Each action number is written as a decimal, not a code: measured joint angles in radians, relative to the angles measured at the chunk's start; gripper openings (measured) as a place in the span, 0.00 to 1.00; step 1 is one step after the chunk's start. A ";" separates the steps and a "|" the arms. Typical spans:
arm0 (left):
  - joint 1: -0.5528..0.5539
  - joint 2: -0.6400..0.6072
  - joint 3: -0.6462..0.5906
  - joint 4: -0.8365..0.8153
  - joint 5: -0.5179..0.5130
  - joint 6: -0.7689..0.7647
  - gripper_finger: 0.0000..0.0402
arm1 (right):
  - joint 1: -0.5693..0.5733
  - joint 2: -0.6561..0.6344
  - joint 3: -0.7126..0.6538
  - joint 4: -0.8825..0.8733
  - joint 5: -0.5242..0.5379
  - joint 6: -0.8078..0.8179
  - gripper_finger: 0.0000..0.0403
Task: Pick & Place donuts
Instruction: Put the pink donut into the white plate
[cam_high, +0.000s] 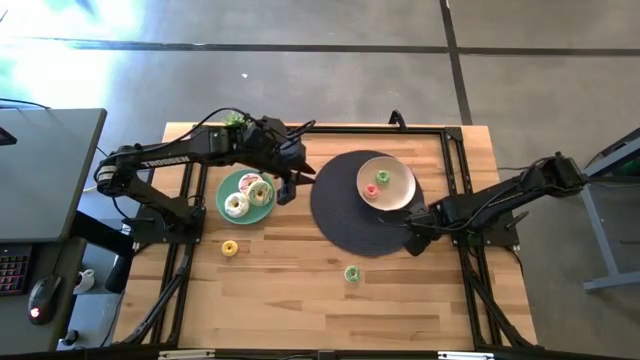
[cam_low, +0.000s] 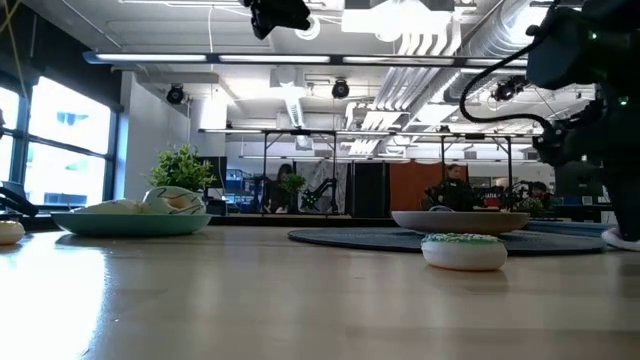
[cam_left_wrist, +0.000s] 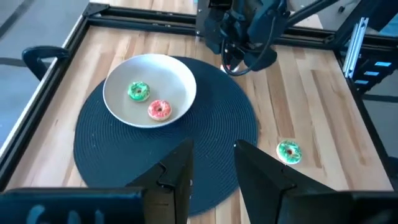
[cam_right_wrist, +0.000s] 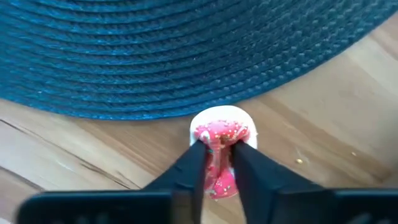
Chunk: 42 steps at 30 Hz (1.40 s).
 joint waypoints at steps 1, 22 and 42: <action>0.000 0.000 0.000 0.007 -0.001 0.001 0.28 | 0.000 0.000 0.007 0.003 0.011 0.008 0.14; 0.000 -0.283 0.000 -0.034 -0.019 -0.016 0.28 | -0.222 0.005 0.290 0.112 0.511 -0.329 0.02; 0.000 -0.273 0.000 -0.062 -0.024 -0.038 0.28 | -0.579 0.187 0.135 0.443 0.389 -0.831 0.21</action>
